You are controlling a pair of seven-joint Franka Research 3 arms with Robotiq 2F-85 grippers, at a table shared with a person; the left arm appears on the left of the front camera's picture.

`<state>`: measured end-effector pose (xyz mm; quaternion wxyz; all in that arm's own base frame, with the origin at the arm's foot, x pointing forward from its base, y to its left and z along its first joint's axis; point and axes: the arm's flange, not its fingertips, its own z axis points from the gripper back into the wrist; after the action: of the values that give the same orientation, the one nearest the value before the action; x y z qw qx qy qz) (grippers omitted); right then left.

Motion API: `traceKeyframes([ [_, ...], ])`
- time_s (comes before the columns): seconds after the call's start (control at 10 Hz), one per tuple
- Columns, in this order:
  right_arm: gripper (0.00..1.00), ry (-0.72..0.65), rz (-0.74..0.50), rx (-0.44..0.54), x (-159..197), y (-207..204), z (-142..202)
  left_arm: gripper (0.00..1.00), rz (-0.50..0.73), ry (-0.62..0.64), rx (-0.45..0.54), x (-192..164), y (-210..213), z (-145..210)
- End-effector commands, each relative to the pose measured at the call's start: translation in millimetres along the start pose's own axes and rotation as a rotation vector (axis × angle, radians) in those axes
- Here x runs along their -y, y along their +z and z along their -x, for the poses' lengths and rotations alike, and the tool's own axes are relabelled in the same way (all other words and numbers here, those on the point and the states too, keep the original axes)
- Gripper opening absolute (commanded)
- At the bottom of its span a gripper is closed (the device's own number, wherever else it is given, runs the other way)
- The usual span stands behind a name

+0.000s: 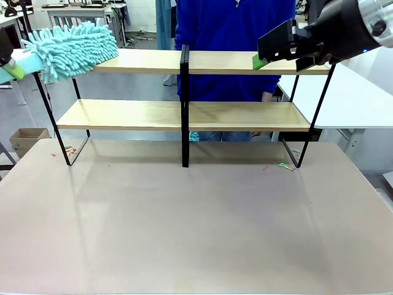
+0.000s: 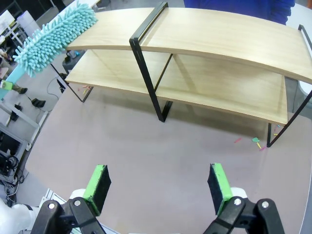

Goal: Clean the shelves.
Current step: Clean another randomly selected level of the Shelf with the Duster.

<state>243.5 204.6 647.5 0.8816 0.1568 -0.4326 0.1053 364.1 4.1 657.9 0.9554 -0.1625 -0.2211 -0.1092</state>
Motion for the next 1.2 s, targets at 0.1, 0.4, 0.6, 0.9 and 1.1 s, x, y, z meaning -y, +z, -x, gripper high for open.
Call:
traceKeyframes([
  [0.1, 1.0, -0.004, -0.005, 0.001, 0.9, -0.9, -0.4, 0.13, -0.139, 0.061, 0.018, -3.9, 11.5, -3.4],
  [0.4, 1.0, -0.004, -0.005, 0.001, 0.9, -0.9, -0.4, 0.13, -0.359, 0.214, 0.086, -8.6, 17.2, 10.6],
  [0.6, 1.0, -0.004, -0.005, 0.001, 0.9, -0.9, -0.4, 0.13, -0.433, 0.244, 0.209, -0.8, 18.4, 25.5],
  [0.9, 1.0, -0.004, -0.005, 0.001, 0.9, -0.9, -0.4, 0.13, -0.375, 0.172, 0.179, 1.2, 21.0, 31.2],
  [1.1, 1.0, -0.004, -0.005, 0.001, 0.9, -0.9, -0.4, 0.13, -0.339, 0.175, 0.189, -2.3, 23.8, 28.5],
])
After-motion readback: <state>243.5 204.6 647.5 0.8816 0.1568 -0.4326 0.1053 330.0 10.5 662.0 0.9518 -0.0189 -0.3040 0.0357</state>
